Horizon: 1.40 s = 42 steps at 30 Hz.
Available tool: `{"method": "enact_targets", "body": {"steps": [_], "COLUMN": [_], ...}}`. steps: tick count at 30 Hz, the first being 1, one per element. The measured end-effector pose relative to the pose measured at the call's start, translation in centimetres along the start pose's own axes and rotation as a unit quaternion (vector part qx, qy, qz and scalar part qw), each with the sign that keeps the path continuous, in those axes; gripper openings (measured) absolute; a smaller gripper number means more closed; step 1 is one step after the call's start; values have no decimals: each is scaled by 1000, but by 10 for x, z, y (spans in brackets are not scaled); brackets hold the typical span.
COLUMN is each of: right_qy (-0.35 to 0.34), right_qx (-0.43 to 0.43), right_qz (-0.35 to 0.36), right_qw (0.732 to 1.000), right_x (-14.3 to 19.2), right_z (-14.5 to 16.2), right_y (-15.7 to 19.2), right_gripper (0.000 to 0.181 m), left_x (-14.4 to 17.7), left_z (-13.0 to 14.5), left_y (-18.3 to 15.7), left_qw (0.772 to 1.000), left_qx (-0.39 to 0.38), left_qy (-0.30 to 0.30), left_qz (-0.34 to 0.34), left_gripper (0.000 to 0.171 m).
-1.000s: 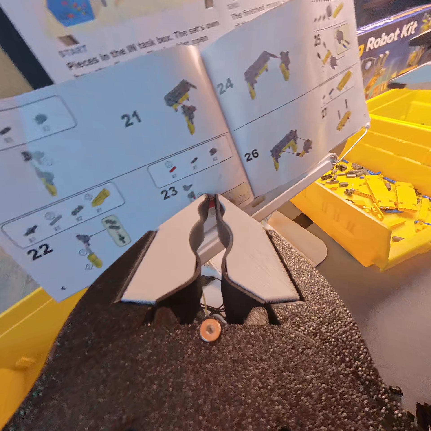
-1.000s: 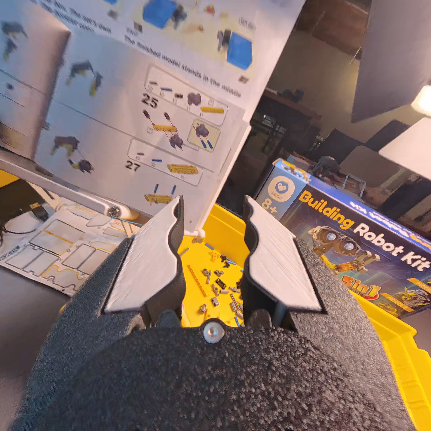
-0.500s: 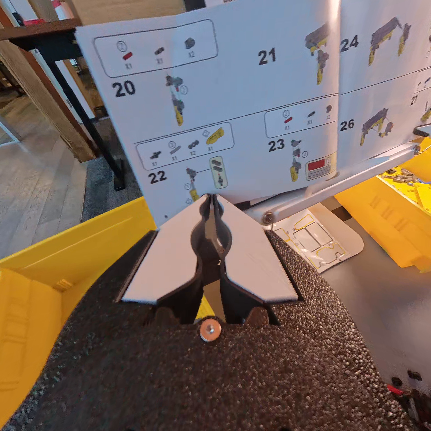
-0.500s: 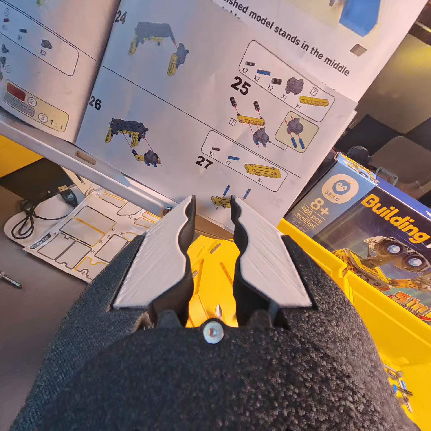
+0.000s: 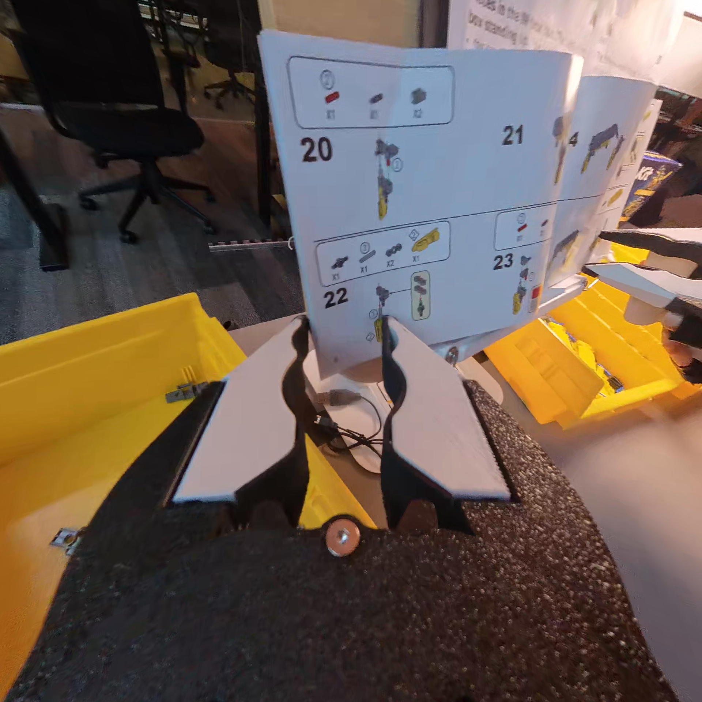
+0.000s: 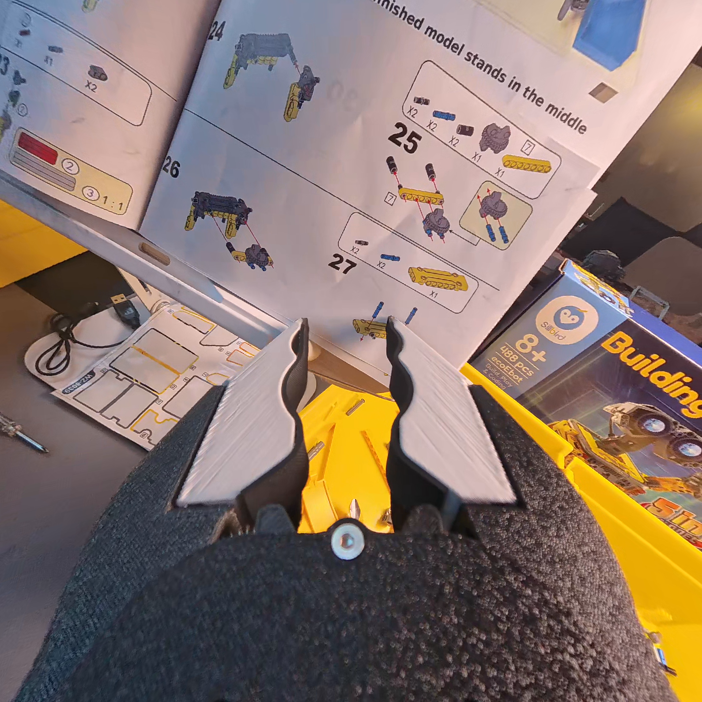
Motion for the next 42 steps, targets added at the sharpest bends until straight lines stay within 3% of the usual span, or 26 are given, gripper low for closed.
{"method": "enact_targets", "body": {"steps": [7,11,15,18,21,24,28,31,39,42], "right_qy": [22,-21,-88,-102,-70,-61,-76,-85,-84,-103], "right_qx": [16,-16,0,9,-4,-6,7,28,13,0], "right_qz": [23,39,12,-19,-42,-13,22,44,15,20], "right_qw": [999,999,996,995,997,998,997,995,996,994], "right_x": [6,20,29,15,-17,-42,-47,-43,-37,-28], "right_z": [8,-7,-47,-70,-83,-91,-90,-83,-80,-85], "right_y": [-8,1,46,79,100,107,104,93,77,80], "right_gripper": [41,53,60,63,87,103,83,52,23,26], "left_x": [17,22,25,32,41,47,49,49,50,50], "left_z": [3,4,4,6,7,8,9,9,5,7], "left_y": [17,12,6,4,1,-2,-7,-6,-4,-2], "left_qw": [999,999,999,998,997,995,993,992,981,981], "left_qx": [8,-2,-3,9,11,19,25,37,91,95], "left_qy": [-27,-26,-23,-25,-25,-21,-16,-16,-33,-30], "left_qz": [29,36,43,59,75,93,113,117,167,169], "left_gripper": [0,0,0,0,0,0,0,0,14,3]}}
Point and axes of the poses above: each gripper's, where its closed fingertips meet, x back along the fingers, z out of its underside, y = z × x across the jaws, the point moved 10 cm from there along x, back along the fingers, and after that the axes turned 9 degrees about x, right-handed, at the moved point
